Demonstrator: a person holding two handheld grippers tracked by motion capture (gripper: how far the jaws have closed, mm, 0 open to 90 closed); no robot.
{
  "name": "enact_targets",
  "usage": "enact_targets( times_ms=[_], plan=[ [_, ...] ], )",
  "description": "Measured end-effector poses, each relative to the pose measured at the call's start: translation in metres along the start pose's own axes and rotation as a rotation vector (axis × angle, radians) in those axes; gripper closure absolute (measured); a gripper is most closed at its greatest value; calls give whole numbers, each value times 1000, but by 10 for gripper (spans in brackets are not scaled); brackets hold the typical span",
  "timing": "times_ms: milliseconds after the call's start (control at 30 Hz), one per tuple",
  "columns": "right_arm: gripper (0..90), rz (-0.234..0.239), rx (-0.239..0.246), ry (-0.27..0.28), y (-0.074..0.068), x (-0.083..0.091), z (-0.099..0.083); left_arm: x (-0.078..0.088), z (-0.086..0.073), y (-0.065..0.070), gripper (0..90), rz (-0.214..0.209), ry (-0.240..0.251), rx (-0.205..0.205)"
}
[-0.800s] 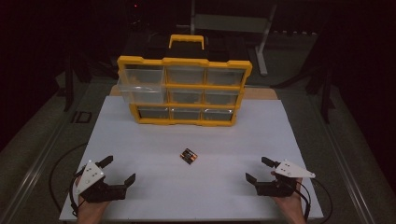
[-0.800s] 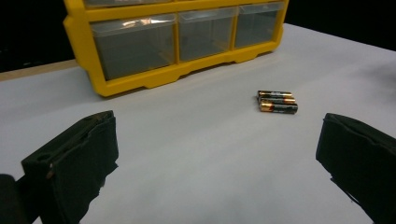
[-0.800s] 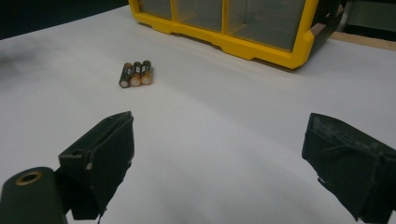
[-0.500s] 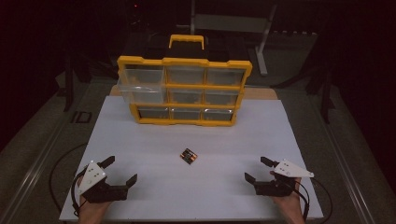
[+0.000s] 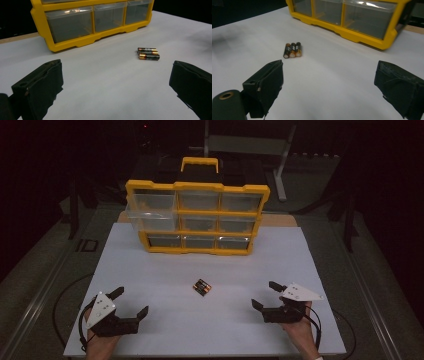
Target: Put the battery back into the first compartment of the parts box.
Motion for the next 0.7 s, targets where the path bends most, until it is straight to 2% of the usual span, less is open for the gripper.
enact_targets(
  times_ms=[33, 300, 533, 700],
  plan=[
    [85, 13, 12, -9, -4, -8, 6, 0, 0, 1, 0, 0, 0, 1],
    [85, 40, 26, -36, -17, -27, 22, -1, -1, 4, 0, 1, -12, -22],
    [86, 47, 50, -53, -22, -43, 40, -1, -1, 4, 0, 6, -13, -22],
    [86, 54, 43, -82, -22, -55, 48, -1, -1, 4, 0, 7, -14, -18]
  ],
)
Point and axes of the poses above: each handheld gripper's, and its own axes: x roughly backward along the jaws, z roughly out of its top, y roughly to its right, the point moved 6 cm from there along -x, roughly forward along the jaws
